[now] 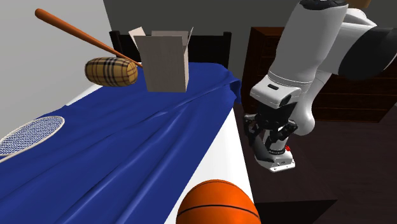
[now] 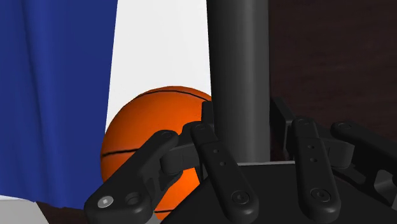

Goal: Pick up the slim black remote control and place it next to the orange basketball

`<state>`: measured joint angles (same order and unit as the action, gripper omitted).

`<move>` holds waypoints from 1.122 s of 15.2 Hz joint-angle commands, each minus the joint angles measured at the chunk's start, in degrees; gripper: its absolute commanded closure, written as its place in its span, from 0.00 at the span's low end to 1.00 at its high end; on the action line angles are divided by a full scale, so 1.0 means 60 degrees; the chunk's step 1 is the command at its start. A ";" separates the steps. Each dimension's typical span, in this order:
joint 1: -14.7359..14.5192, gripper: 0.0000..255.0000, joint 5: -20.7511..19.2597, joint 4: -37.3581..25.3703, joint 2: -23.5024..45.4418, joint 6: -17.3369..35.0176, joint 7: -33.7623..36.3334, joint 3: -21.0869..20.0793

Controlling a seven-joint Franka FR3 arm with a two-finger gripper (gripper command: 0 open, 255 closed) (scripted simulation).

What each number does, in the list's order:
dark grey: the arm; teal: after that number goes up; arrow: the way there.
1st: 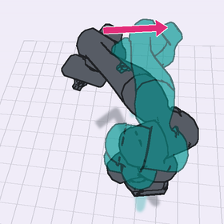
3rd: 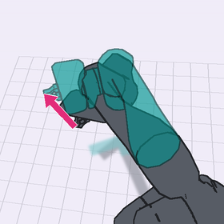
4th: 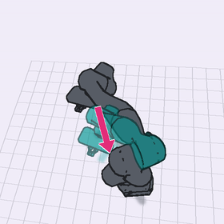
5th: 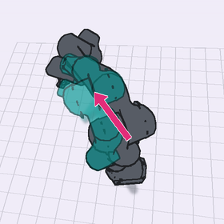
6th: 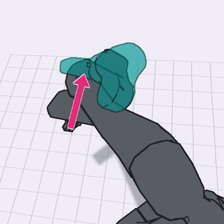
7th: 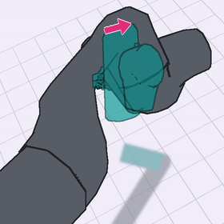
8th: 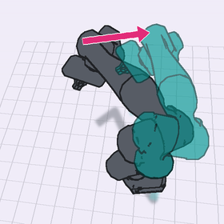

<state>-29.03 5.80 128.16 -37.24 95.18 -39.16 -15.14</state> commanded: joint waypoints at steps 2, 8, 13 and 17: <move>-0.0029 1.00 0.0045 0.0469 -0.0083 0.0393 0.0008 -0.0040; -0.0077 1.00 0.0122 0.1296 -0.0171 0.1132 0.0017 -0.0122; -0.0114 1.00 0.0188 0.1943 -0.0186 0.1764 0.0030 -0.0202; -0.0141 1.00 0.0241 0.2433 -0.0156 0.2283 0.0044 -0.0274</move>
<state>-29.84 7.17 141.98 -38.24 108.00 -38.91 -16.68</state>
